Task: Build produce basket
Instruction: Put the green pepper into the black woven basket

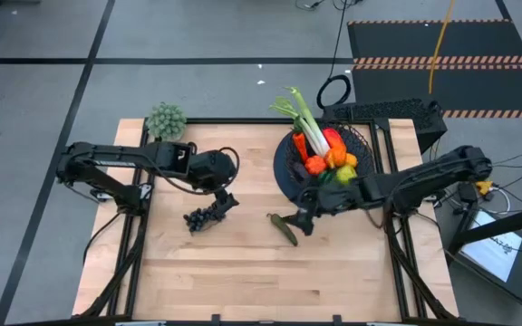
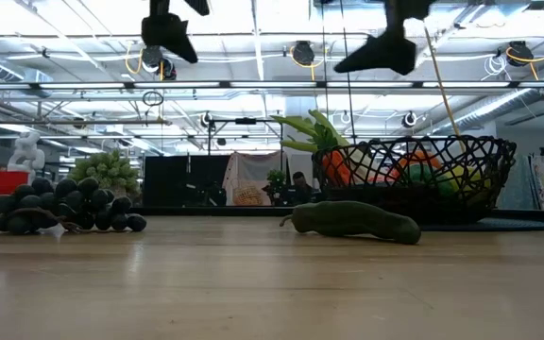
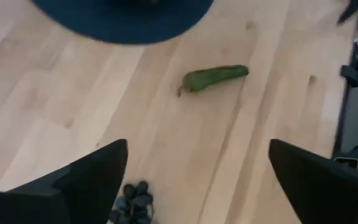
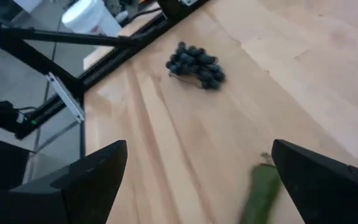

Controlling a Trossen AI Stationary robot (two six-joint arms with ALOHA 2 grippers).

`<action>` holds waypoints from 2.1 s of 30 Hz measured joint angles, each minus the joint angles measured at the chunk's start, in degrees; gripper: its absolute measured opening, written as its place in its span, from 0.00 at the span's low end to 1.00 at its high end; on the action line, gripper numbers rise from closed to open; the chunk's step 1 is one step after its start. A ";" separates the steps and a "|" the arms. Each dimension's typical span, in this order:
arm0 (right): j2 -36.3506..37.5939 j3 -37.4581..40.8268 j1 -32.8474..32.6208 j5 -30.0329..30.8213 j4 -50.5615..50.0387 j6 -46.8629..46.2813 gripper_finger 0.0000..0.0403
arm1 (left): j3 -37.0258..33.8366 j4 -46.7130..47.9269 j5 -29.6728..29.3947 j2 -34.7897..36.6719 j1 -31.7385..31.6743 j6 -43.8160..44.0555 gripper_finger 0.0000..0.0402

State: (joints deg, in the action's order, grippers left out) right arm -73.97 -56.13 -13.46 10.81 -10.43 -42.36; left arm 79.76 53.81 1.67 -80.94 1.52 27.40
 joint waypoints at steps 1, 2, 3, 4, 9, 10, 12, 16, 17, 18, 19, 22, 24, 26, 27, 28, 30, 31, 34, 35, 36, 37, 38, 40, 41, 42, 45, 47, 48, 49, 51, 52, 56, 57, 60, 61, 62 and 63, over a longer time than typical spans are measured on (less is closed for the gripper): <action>-1.55 -1.03 -0.48 0.46 0.52 -0.53 0.98 | -0.51 -0.05 0.01 0.10 0.00 -0.43 0.97; -2.86 -1.91 -1.16 1.24 0.70 -0.87 0.98 | -1.16 0.21 0.00 0.10 0.01 -0.55 0.97; -4.14 -2.60 -1.79 1.44 0.20 -1.05 0.98 | -1.87 0.12 -0.05 0.11 0.17 -0.46 0.97; -5.43 -3.42 -2.35 1.48 0.10 -1.09 0.98 | -2.80 -0.12 -0.15 0.30 0.44 -0.04 0.97; -10.00 -4.53 -5.18 3.50 0.36 -2.59 0.98 | -7.88 -1.06 -0.15 1.87 2.63 3.38 0.97; -10.61 -4.53 -5.71 4.32 0.29 -3.17 0.98 | -8.76 -0.67 -0.15 1.99 3.34 4.42 0.97; -11.68 -4.45 -6.43 4.99 0.29 -3.25 0.98 | -9.81 -1.41 -1.05 2.51 4.88 6.47 0.97; -13.69 -4.42 -7.97 7.12 -0.80 -2.09 0.98 | -10.84 -1.15 -4.98 3.62 8.53 9.13 0.97; -14.16 -4.37 -8.20 7.25 -1.12 -1.78 0.98 | -10.88 -1.30 -5.29 3.47 9.33 9.75 0.97; -14.57 -4.36 -8.33 7.25 -1.54 -1.58 0.98 | -11.00 -1.01 -5.45 3.38 10.13 10.31 0.97; -15.01 -4.36 -8.48 7.32 -2.16 -1.31 0.98 | -11.03 -0.88 -5.78 3.38 10.94 11.05 0.97; -16.41 -4.36 -8.56 7.39 -3.42 -0.02 0.98 | -10.97 -1.77 -7.32 3.44 13.20 13.36 0.97; -17.39 -4.36 -8.56 7.40 -4.31 0.44 0.98 | -10.97 -2.09 -8.51 3.40 14.44 14.66 0.97; -18.67 -4.36 -8.36 7.39 -4.82 0.03 0.97 | -10.97 -2.87 -9.57 3.40 15.39 15.76 0.97; -19.44 -4.36 -8.31 7.36 -4.94 0.00 0.96 | -10.97 -3.31 -9.88 3.40 15.72 16.13 0.97; -20.24 -4.36 -8.20 7.30 -4.78 0.01 0.95 | -10.97 -3.80 -10.16 3.40 16.05 16.41 0.97; -21.65 -4.36 -7.97 7.23 -4.55 -0.24 0.93 | -10.97 -4.78 -10.85 3.40 16.71 16.89 0.97; -22.37 -4.36 -7.93 7.25 -4.53 -0.32 0.91 | -10.97 -4.98 -11.05 3.40 16.97 16.98 0.97; -24.07 -4.34 -7.86 7.37 -5.14 -0.45 0.85 | -10.97 -5.35 -11.76 3.40 17.36 16.86 0.97; -24.43 -4.34 -7.86 7.58 -5.28 -0.63 0.83 | -10.97 -5.63 -11.90 3.40 17.38 16.79 0.97; -24.72 -4.34 -7.87 8.30 -5.34 -1.11 0.81 | -10.97 -5.78 -12.07 3.40 17.35 16.70 0.97; -25.04 -4.34 -7.92 9.11 -5.32 -1.75 0.79 | -10.97 -5.73 -12.11 3.40 17.35 16.70 0.97; -25.34 -4.34 -7.93 10.08 -5.33 -2.25 0.77 | -10.97 -5.76 -12.15 3.40 17.35 16.70 0.97; -26.11 -4.34 -7.90 11.77 -5.49 -2.86 0.74 | -10.97 -5.74 -12.22 3.40 17.35 16.68 0.97; -26.50 -4.34 -7.83 12.42 -5.52 -2.95 0.72 | -10.97 -5.75 -12.22 3.40 17.35 16.68 0.97; -26.82 -4.34 -7.69 13.14 -5.63 -3.04 0.71 | -10.97 -5.77 -12.22 3.40 17.35 16.67 0.97; -28.00 -4.34 -7.07 13.18 -5.53 -3.05 0.67 | -10.97 -6.06 -12.24 3.40 17.35 16.66 0.97; -28.75 -4.31 -6.77 13.18 -5.67 -3.05 0.65 | -10.97 -6.06 -12.26 3.40 17.35 16.66 0.97; -29.16 -4.31 -6.70 13.18 -5.60 -3.06 0.64 | -10.97 -6.05 -12.26 3.40 17.35 16.66 0.97; -29.42 -4.31 -6.51 13.14 -5.45 -3.07 0.63 | -10.97 -6.04 -12.27 3.40 17.35 16.67 0.97; -30.27 -4.31 -6.37 12.93 -5.10 -3.11 0.60 | -10.97 -6.04 -12.30 3.40 17.47 16.75 0.97; -30.69 -4.31 -6.35 12.78 -4.94 -3.23 0.59 | -10.97 -6.10 -12.32 3.40 17.52 16.83 0.97; -31.66 -4.29 -6.11 11.45 -4.34 -4.28 0.53 | -10.97 -6.09 -12.33 3.40 17.53 16.87 0.97; -31.84 -4.29 -6.08 11.41 -4.31 -5.02 0.52 | -10.97 -6.09 -12.33 3.39 17.53 16.87 0.97; -31.92 -4.25 -6.05 11.41 -4.72 -6.04 0.47 | -10.97 -6.06 -12.33 3.38 17.53 16.66 0.97; -31.86 -4.27 -6.00 11.41 -4.47 -6.30 0.45 | -10.97 -6.06 -12.34 3.38 17.53 16.53 0.97; -31.85 -4.27 -6.00 11.41 -4.44 -6.48 0.43 | -10.97 -6.06 -12.35 3.38 17.53 16.24 0.97; -31.89 -4.27 -6.00 11.40 -4.45 -6.48 0.41 | -10.97 -6.09 -12.38 3.38 17.53 16.02 0.97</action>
State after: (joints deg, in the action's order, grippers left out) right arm -105.85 -60.40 -19.46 22.21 -14.87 -48.84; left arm 68.79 47.72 -10.70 -77.56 19.05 43.42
